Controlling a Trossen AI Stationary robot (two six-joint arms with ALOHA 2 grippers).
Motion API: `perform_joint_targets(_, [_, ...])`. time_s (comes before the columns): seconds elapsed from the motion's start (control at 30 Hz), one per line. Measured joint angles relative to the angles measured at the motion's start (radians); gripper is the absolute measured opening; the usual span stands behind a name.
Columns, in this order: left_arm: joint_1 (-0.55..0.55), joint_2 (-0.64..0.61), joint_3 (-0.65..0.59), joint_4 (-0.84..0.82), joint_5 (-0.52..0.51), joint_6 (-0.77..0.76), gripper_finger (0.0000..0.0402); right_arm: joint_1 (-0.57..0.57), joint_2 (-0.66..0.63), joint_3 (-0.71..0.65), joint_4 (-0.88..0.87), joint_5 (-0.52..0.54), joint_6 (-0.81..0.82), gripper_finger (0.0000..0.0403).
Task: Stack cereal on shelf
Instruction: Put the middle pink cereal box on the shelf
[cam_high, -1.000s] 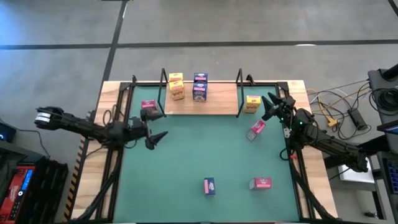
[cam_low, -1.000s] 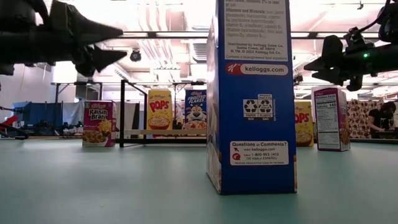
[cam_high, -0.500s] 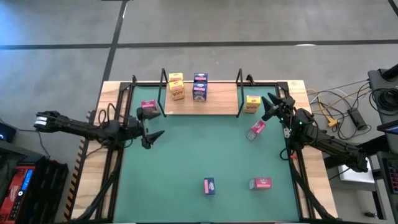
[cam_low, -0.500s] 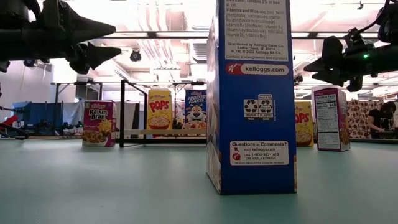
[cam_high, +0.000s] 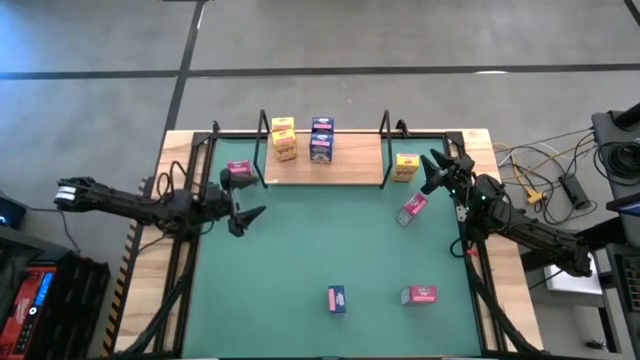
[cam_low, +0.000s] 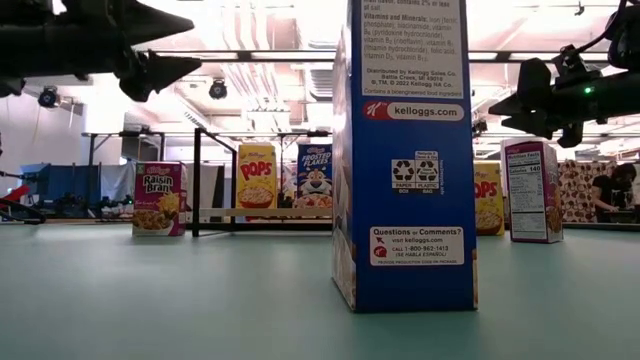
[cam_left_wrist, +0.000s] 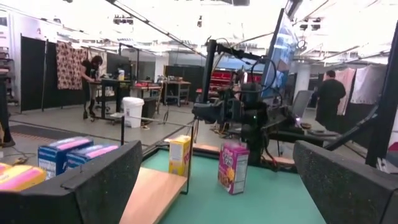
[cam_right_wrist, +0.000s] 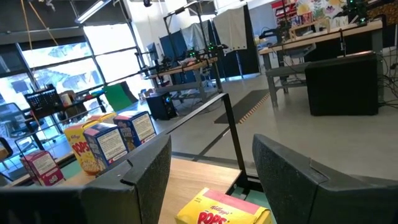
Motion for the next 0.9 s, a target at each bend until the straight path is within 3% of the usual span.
perform_joint_targets(0.13, [0.0, -0.002, 0.03, -0.12, -0.014, -0.001, 0.04, 0.0, 0.0, 0.0, 0.0, 0.0, 0.0, 0.0215])
perform_joint_targets(0.33, [0.0, -0.074, 0.013, -0.166, -0.201, -0.07, 0.04, 0.0, 0.0, 0.0, 0.0, 0.0, 0.0, 0.0215])
perform_joint_targets(0.9, [0.0, -0.446, -0.095, -0.215, -0.205, -0.018, 0.04, 0.0, 0.0, 0.0, 0.0, 0.0, 0.0, 0.0215])
